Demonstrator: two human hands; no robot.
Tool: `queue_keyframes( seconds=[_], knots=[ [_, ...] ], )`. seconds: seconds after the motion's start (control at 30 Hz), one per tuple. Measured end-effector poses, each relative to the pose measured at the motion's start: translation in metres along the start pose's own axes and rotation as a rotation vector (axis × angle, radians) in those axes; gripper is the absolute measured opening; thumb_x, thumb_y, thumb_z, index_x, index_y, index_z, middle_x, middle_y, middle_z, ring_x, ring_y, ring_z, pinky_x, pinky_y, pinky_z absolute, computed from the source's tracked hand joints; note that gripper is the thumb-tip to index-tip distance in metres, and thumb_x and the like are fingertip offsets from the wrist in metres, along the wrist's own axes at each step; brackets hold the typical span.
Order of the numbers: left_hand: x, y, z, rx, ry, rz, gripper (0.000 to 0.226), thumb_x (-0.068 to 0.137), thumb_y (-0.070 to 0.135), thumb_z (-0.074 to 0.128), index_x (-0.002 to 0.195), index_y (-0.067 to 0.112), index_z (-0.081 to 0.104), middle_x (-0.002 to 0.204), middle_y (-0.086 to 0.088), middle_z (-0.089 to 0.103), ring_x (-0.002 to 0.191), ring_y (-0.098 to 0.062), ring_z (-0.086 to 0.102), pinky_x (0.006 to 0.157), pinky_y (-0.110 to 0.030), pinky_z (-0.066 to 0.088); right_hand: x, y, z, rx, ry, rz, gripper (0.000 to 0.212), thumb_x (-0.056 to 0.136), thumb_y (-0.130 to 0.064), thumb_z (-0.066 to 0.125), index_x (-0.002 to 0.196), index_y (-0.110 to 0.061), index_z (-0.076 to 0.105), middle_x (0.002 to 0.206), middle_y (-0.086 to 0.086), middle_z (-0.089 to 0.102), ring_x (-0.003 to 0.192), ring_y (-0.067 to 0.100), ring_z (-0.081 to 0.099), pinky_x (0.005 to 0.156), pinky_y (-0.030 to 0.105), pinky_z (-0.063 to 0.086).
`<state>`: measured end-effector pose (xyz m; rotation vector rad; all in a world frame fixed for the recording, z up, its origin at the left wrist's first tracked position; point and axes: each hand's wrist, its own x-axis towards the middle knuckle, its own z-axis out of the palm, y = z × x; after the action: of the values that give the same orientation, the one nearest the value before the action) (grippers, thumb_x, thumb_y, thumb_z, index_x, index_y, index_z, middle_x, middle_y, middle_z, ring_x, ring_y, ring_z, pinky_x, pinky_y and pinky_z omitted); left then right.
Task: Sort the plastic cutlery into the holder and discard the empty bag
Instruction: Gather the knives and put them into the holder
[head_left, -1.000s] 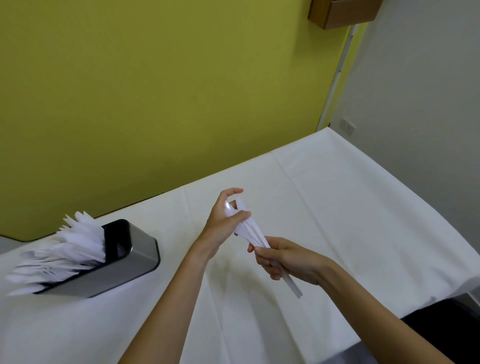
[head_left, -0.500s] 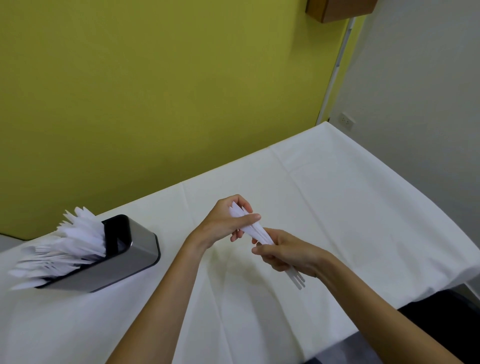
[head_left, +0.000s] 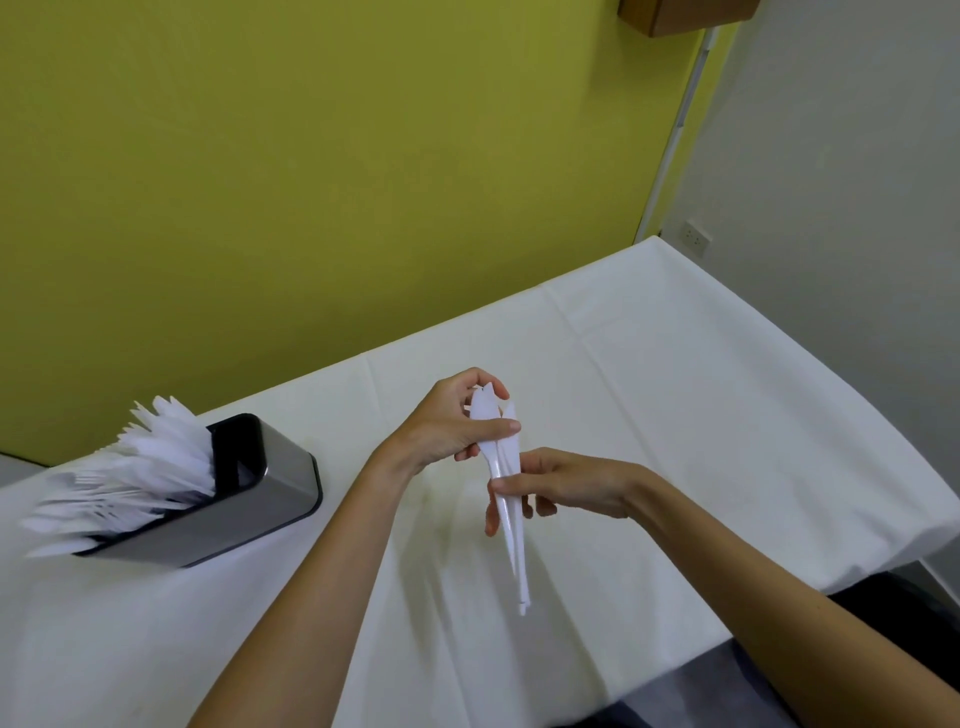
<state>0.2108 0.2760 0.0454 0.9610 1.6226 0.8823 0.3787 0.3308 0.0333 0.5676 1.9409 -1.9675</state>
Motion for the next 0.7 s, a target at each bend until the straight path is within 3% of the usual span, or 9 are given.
queue_keyframes(
  seconds=[0.07,0.23,0.43,0.57,0.7],
  knots=[
    [-0.001,-0.001,-0.001,-0.002,-0.009,0.008,0.029,0.078,0.013,0.076,0.1,0.011,0.057,0.072,-0.001,0.055,0.06,-0.025,0.047,0.039,-0.022,0.034,0.001,-0.001,0.001,0.009,0.043,0.032,0.026,0.099,-0.029,0.045,0.087,-0.015,0.062,0.08,-0.012,0.06,0.064,0.008,0.038,0.062,0.02,0.031],
    [-0.004,-0.001,-0.002,0.027,-0.033,0.012,0.032,0.084,0.012,0.069,0.112,0.02,0.055,0.077,0.001,0.051,0.054,-0.017,0.043,0.043,-0.021,0.035,0.004,0.002,0.008,0.12,0.075,0.011,0.026,0.1,-0.02,0.04,0.082,-0.007,0.053,0.074,0.007,0.043,0.054,0.012,0.028,0.051,0.019,0.025],
    [-0.007,0.003,0.005,0.074,0.003,-0.004,0.028,0.093,0.017,0.056,0.119,0.02,0.047,0.089,0.002,0.054,0.058,-0.01,0.047,0.054,-0.015,0.04,0.005,0.003,0.011,0.078,0.184,0.035,0.022,0.098,-0.017,0.039,0.082,-0.006,0.051,0.076,0.005,0.049,0.051,0.01,0.038,0.051,0.019,0.033],
    [-0.012,-0.01,0.013,-0.141,0.282,0.065,0.025,0.098,0.031,0.047,0.121,0.022,0.05,0.1,0.002,0.064,0.078,-0.013,0.058,0.068,-0.025,0.043,0.004,0.007,0.004,0.359,0.437,-0.039,0.024,0.099,-0.015,0.041,0.079,-0.008,0.052,0.077,0.009,0.048,0.051,0.01,0.036,0.049,0.02,0.03],
    [-0.026,-0.031,0.036,-0.662,0.562,0.001,0.04,0.102,0.037,0.028,0.113,0.013,0.058,0.107,-0.007,0.066,0.101,-0.023,0.062,0.084,-0.034,0.047,0.004,0.009,-0.002,0.686,0.66,-0.145,0.027,0.099,-0.016,0.042,0.075,-0.011,0.054,0.078,0.008,0.049,0.052,0.011,0.037,0.05,0.022,0.032]
  ],
)
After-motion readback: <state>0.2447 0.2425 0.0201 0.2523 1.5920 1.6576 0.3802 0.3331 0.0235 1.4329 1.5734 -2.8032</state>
